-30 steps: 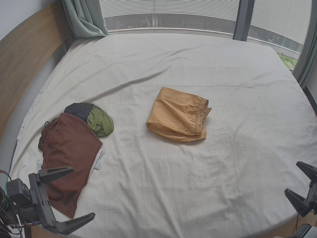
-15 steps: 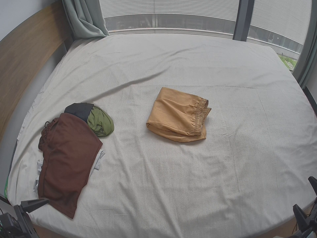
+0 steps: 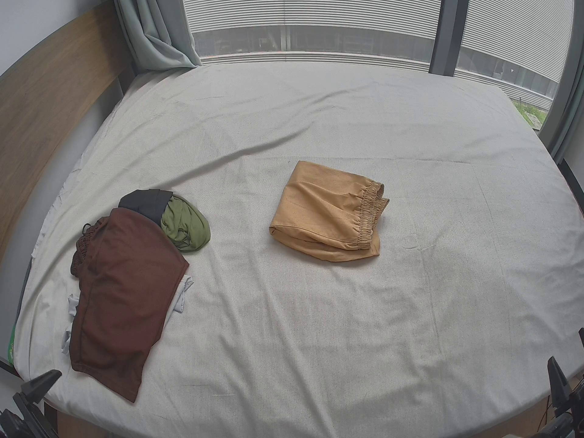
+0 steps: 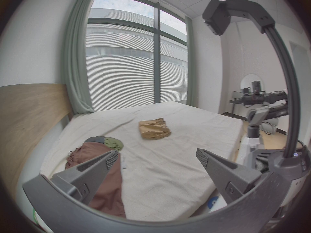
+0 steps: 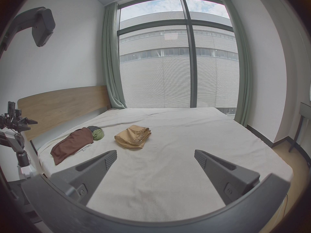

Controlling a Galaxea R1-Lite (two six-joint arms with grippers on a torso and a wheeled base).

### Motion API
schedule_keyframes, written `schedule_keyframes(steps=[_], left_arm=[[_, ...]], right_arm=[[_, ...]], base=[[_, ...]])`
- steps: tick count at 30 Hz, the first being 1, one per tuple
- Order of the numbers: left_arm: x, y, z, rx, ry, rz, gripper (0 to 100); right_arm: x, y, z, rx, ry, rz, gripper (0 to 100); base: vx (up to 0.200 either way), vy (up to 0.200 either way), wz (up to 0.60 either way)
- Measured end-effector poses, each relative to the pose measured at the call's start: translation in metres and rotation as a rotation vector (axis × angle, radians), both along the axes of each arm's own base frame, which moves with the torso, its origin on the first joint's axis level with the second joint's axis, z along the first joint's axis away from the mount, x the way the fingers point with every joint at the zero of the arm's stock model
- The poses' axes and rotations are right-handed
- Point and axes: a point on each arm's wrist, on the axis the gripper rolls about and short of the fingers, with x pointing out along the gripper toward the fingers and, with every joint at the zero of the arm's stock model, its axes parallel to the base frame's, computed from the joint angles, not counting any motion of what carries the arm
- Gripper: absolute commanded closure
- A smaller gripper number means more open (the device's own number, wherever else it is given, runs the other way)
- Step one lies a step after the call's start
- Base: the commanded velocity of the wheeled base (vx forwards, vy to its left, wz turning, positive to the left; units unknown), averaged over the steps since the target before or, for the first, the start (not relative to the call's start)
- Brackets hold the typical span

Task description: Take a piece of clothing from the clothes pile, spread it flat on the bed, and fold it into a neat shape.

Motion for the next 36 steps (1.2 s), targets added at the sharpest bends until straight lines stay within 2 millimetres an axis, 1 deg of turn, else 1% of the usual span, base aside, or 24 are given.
schedule_keyframes(steps=[4, 8, 12, 14, 18, 26, 36], left_arm=[[0.000, 0.001, 0.000, -0.026, -0.003, 0.119, 0], [-0.001, 0.002, -0.001, -0.039, -0.011, 0.224, 0], [-0.004, 0.003, -0.001, -0.058, -0.040, 0.309, 0], [-0.004, 0.004, -0.002, -0.070, -0.049, 0.383, 0], [-0.005, 0.006, -0.005, -0.112, -0.029, 0.500, 0], [-0.006, 0.006, -0.010, -0.147, 0.017, 0.535, 0], [-0.006, 0.006, -0.010, -0.147, 0.018, 0.535, 0]], right_arm=[[0.000, 0.000, 0.000, 0.001, -0.006, -0.020, 0], [0.000, -0.001, -0.005, -0.003, 0.042, -0.034, 0], [0.000, -0.001, -0.005, -0.003, 0.046, -0.046, 0], [0.000, -0.001, -0.005, -0.002, 0.047, -0.052, 0], [0.000, -0.001, -0.006, -0.007, 0.046, -0.059, 0], [-0.005, 0.001, -0.014, -0.009, 0.066, -0.109, 0], [-0.006, 0.001, -0.014, -0.001, 0.052, -0.122, 0]], base=[[0.000, 0.000, 0.00], [0.000, 0.000, 0.00], [0.000, 0.000, 0.00], [0.000, 0.000, 0.00], [0.000, 0.000, 0.00], [0.000, 0.000, 0.00], [0.000, 0.000, 0.00]])
